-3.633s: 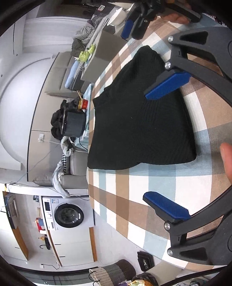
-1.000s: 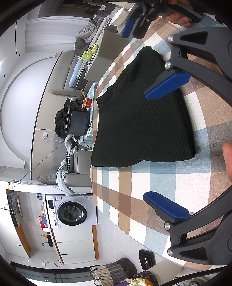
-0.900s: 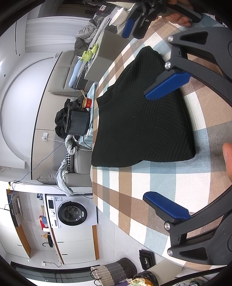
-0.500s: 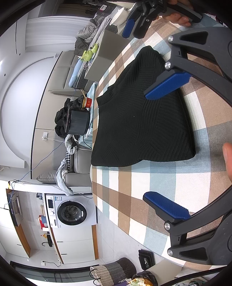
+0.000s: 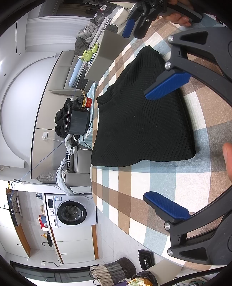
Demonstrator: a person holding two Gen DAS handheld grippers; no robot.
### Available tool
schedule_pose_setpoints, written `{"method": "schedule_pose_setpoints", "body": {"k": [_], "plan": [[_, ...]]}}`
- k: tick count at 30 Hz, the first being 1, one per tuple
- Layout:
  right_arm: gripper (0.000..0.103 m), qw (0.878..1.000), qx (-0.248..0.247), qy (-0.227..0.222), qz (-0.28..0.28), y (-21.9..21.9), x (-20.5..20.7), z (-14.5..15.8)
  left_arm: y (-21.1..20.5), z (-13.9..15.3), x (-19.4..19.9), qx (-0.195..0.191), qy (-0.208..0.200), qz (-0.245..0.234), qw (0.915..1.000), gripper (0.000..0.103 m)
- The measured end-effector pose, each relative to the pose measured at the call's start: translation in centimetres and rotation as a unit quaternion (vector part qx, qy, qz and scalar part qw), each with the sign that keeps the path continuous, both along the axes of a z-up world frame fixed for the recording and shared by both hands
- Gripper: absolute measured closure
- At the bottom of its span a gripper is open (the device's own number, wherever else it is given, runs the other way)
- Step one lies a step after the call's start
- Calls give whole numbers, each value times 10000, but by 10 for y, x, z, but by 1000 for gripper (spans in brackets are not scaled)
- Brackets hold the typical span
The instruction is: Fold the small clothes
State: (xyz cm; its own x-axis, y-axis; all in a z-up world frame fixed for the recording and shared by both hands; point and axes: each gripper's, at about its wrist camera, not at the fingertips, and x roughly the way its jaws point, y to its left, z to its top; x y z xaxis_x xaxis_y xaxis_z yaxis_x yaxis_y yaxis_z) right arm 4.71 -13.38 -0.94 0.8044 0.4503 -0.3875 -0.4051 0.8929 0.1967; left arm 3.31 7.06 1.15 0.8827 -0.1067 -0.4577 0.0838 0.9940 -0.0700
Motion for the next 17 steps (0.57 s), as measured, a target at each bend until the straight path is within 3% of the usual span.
{"method": "schedule_pose_setpoints", "body": {"k": [17], "plan": [[0,10000,2,5,0,0,0,1,-1,1,1,-1,-17,-14,10000,1]]}}
